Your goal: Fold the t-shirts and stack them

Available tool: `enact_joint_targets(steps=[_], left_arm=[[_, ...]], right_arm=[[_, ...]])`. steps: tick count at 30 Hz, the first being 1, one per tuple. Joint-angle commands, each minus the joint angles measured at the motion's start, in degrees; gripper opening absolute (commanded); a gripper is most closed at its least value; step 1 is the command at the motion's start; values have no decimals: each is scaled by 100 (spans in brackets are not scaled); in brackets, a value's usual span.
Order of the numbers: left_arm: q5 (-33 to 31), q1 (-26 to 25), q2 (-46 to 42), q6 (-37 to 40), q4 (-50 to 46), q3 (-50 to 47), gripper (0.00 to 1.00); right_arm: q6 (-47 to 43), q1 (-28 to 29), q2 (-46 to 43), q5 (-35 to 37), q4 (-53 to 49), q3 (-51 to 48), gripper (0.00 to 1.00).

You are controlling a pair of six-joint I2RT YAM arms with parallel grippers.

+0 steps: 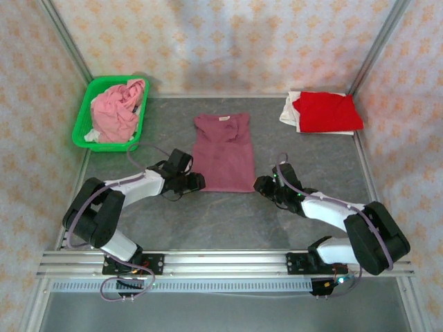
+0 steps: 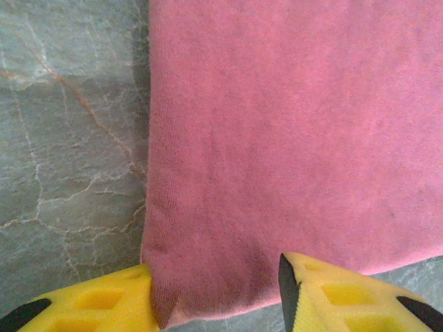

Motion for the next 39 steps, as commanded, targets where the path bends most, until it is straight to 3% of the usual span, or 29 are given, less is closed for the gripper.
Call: enact_joint_targets(steps=[1,3,10,15,39], left_arm=[[-147,-19,126,83,154,33,40],[-155,-18,133,58,197,-8,36],[-213,-19,87,37,187,-105,7],[-204,-19,48,63,180,-108,0],[-238,-19,-110,71,223,-267,0]], right_arm=[[35,-7,-111,46,143,-103,39],[94,-8,-95,-24,213,-154,40],[156,45,-16,-591,461,-232,42],[287,75,136,-799,697,-214,44],[625,111,1142,-546,1445,253,40]])
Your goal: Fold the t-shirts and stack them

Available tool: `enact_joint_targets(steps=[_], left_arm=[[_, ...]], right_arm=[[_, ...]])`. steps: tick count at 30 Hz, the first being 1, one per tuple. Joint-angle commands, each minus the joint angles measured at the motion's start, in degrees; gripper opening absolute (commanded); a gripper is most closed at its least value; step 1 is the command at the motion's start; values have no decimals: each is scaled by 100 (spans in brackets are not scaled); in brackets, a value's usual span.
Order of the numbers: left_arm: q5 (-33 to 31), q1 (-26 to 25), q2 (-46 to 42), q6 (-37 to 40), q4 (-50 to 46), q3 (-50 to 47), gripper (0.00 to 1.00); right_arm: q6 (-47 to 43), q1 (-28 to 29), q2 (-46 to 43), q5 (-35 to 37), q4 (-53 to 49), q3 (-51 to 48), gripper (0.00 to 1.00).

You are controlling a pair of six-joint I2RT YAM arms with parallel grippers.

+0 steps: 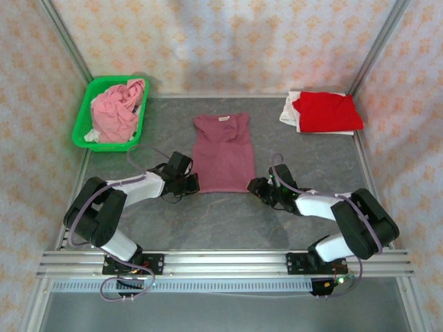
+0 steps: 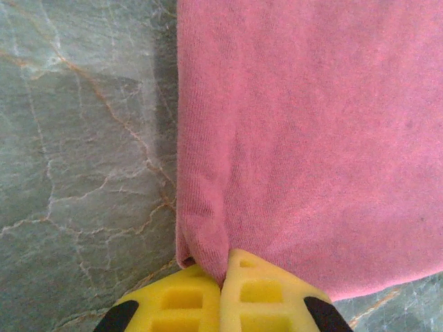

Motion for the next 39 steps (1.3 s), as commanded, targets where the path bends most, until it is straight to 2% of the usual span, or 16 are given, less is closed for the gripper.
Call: enact_joint_targets(steps=[1,5,11,14,18,20,28,34,39], left_arm=[[-133,-15,-96,67,-23,-52,0],[-153,-19,-119,76,-50,-52,0],[-143,-19,-128,94,-76,-22,0],[-144,-17,-137,102,-85,-14,0],[-199,-19,-242,129,-166,5,0],[-201,-18,-332,144,-199,-6,0],[-106,-108,-698,146,-235,-445,0],[-174,-415,-1547,184,-815,-756,0],[-53,-614,-2507,28,-1144,-957,0]], right_arm=[[-7,33,358,259,604,300,40],[65,34,379,396,396,441,35],[142,33,473,509,-316,810,33],[167,41,481,563,-484,897,25],[65,41,417,563,-701,958,5],[12,45,318,547,-771,908,0],[-156,131,-324,192,-752,260,0],[-77,382,-1617,223,-1180,-344,0],[45,972,-2698,621,-1885,-455,0]])
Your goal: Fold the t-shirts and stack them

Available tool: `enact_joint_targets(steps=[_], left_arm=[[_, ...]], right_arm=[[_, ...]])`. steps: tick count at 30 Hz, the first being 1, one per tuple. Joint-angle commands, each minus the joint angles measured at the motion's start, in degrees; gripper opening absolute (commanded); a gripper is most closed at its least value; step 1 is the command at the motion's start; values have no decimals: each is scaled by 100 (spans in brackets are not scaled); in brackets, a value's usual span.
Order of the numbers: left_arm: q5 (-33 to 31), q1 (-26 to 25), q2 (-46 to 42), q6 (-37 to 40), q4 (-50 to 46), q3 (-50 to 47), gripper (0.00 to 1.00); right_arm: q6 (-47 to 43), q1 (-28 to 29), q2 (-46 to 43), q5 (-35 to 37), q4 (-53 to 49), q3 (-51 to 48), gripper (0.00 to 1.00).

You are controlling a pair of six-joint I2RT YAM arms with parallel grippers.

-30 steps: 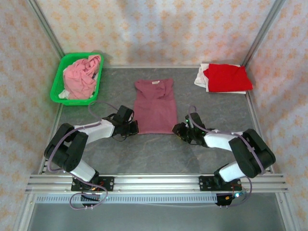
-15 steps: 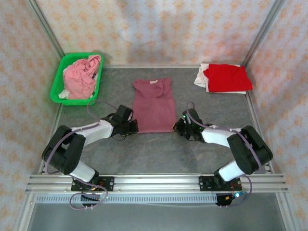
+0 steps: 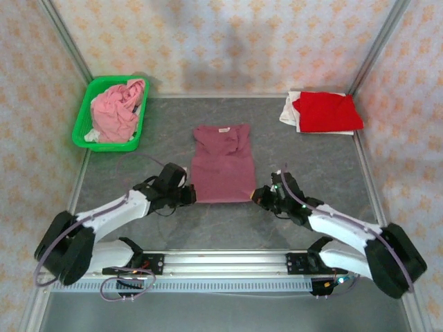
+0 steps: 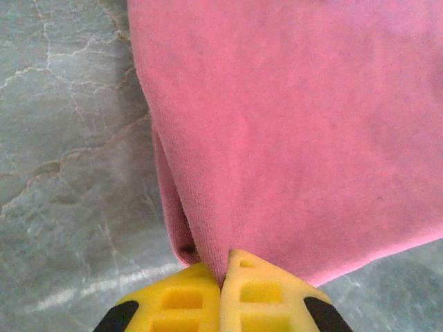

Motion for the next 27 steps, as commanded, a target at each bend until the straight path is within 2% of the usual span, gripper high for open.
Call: enact_joint_targets(steps=[1,5,8,11,18,20,27], left_arm=[[52,-106,-516,-104,-479,-82,0],[-125,-118,-1015,-134,-908,312,0],[-338,-40,-1040,48,-1218,847,0],[-52,304,-677,183,-1096,1334,0],[189,1039,560,604,-792,2294,0],[212,1150,920,845,-885,2634,0],[69,1428,1399,1099,-996,3137,0]], right_arm=[[82,265,-523,429,-641,-13,0],[180,267,-919,959,-1040,335,0],[-73,214,-872,1480,-1490,915,0],[-374,-59,-439,1448,-1524,1460,0],[-1073,-587,830,1354,-1532,2692,0],[-1138,-801,1310,1150,-1439,2946,0],[-1330,-1116,1885,1143,-1106,3407,0]])
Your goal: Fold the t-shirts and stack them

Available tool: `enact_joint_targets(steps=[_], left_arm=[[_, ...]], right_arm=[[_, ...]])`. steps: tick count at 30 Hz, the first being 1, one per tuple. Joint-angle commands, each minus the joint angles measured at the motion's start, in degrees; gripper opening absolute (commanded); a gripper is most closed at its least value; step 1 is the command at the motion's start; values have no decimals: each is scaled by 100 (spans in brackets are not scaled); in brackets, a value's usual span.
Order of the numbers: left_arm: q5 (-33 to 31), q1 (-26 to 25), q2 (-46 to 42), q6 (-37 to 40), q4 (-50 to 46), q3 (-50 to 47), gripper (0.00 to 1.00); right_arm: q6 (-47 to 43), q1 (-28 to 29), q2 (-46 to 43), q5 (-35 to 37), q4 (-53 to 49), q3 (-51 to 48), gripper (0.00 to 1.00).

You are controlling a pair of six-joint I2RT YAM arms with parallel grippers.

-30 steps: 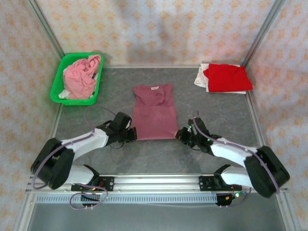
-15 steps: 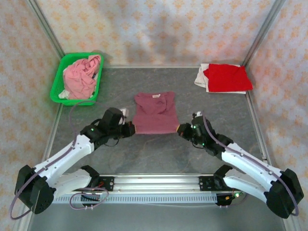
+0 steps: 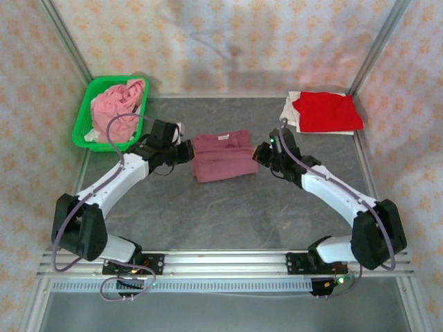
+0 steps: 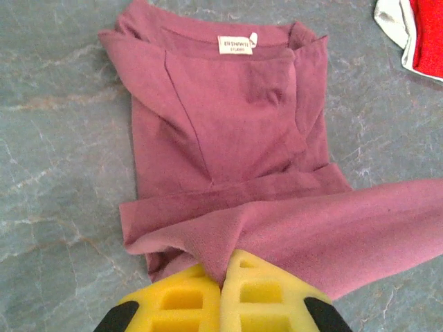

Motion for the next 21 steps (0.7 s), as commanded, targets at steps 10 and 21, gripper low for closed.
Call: enact_joint_targets(steps=[10,21], left_arm=[[-227,460,502,516,-352,951,0],[-346,887,2707,1057,-677,3235,31]], right_arm=[[-516,-308,850,-36,256,1083,0],[-728,-717,2975,-260,23,3091,29]])
